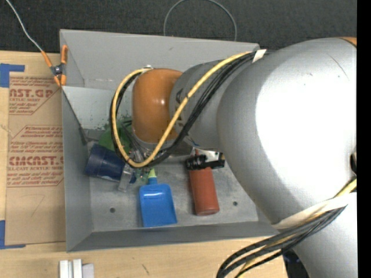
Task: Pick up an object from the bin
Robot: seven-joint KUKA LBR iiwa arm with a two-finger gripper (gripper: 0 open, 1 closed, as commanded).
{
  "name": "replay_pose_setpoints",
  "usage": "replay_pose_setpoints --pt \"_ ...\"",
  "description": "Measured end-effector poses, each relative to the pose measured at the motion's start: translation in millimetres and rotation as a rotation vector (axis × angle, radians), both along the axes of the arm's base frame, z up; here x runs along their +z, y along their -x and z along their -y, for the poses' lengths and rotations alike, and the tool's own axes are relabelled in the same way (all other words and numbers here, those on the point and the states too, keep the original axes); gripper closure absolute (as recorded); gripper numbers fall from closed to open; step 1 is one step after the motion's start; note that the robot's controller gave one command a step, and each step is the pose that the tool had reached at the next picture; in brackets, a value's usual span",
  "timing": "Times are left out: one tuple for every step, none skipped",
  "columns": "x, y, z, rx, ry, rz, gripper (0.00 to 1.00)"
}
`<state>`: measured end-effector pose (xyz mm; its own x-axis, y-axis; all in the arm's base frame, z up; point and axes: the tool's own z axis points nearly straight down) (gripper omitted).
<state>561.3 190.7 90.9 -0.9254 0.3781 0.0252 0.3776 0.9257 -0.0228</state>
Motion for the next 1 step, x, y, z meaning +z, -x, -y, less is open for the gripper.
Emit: replay_pose_setpoints --pt "20.7 -1.2 0.6 0.029 0.000 0.003 1.00"
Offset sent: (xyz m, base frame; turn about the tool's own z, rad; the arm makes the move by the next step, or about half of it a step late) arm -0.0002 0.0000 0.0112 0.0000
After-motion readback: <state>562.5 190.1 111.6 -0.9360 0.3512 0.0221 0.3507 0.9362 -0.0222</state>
